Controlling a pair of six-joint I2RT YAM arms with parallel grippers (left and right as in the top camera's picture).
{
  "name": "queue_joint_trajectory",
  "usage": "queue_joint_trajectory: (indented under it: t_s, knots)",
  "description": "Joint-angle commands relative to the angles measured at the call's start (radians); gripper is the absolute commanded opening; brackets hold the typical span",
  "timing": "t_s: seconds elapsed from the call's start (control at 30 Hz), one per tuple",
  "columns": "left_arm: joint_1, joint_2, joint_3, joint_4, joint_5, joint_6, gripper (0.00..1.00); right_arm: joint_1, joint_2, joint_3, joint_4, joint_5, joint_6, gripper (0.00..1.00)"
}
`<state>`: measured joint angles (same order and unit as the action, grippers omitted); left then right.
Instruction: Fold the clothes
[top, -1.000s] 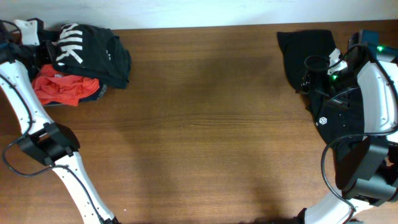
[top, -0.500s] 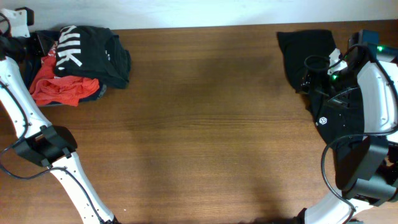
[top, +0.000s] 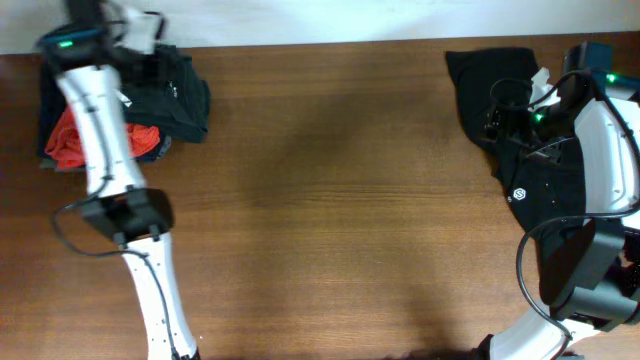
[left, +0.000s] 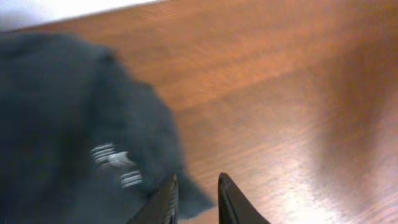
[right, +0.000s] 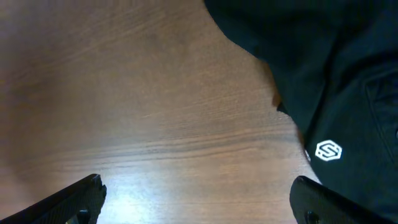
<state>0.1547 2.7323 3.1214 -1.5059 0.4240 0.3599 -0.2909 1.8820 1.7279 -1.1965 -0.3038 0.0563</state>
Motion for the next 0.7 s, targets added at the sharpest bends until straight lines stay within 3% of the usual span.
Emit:
queue_joint_trajectory:
  t_s: [0.0,0.07,0.1,0.3,0.67]
  knots:
    - [-0.106,-0.034,0.016,-0.019,-0.19,0.022,0.25,0.003,-0.001,0.015,0.018,-0.01,0.0,0.99]
    - [-0.171,-0.034,0.014,-0.027,-0.291,0.015,0.3,0.003,0.016,0.015,0.031,-0.01,0.0,0.99]
    - [-0.228,-0.032,0.003,-0.028,-0.434,-0.009,0.32,0.003,0.031,0.015,0.037,-0.016,0.001,0.99]
    - [-0.319,-0.013,-0.123,0.012,-0.754,-0.032,0.4,0.003,0.038,0.015,0.042,-0.033,0.0,0.99]
    - [-0.335,0.0,-0.384,0.192,-1.003,-0.034,0.41,0.003,0.038,0.015,0.031,-0.033,0.0,0.99]
